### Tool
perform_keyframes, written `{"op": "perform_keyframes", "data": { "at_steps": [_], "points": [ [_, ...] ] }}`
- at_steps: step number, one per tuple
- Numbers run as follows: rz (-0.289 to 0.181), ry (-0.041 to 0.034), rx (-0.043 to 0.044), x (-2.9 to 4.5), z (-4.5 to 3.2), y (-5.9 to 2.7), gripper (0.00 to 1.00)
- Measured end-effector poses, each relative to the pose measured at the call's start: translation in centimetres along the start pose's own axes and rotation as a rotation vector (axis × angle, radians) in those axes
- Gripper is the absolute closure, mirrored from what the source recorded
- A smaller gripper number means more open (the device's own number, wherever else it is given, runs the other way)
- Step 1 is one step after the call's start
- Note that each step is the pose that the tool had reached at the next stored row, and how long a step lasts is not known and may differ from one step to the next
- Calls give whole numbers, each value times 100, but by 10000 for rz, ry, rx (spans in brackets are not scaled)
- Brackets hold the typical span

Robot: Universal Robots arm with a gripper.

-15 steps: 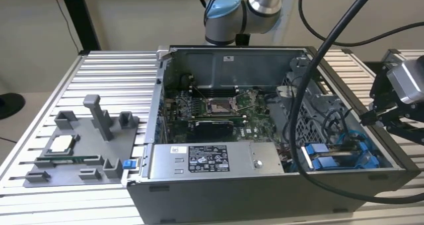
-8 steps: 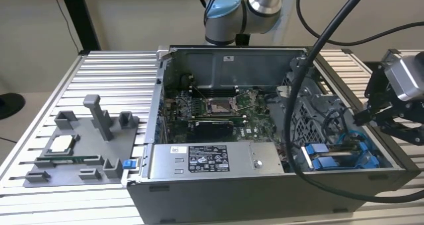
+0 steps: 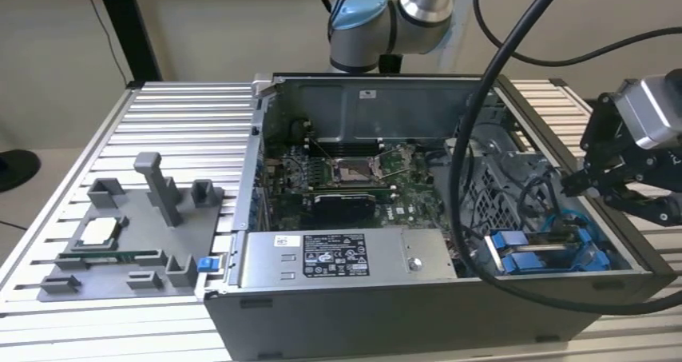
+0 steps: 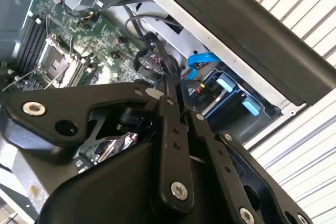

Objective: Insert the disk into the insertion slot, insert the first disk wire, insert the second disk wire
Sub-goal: 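Insert the second disk wire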

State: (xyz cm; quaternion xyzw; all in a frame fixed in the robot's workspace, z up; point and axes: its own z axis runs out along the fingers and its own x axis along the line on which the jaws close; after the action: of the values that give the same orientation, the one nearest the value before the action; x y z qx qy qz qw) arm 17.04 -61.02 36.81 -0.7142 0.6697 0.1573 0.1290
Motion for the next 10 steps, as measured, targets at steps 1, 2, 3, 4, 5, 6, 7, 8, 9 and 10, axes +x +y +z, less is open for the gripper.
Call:
{"op": "perform_keyframes", "data": {
  "at_steps": [1,2,3,4,5,6,7,8,9,10],
  "points": [
    [10,-1,-20,-8,-7,4,100],
    [23,-5,-48,-11,-9,7,100],
    [39,-7,-79,-12,-9,10,100],
    [52,-4,-106,-13,-11,12,100],
    [64,7,-128,-16,-14,15,100],
    [70,21,-143,-20,-18,16,100],
    [72,38,-149,-26,-26,19,100],
    [74,49,-150,-30,-33,25,100],
    [66,43,-154,-29,-32,24,100],
    [66,38,-154,-30,-32,24,100]
  ]
}}
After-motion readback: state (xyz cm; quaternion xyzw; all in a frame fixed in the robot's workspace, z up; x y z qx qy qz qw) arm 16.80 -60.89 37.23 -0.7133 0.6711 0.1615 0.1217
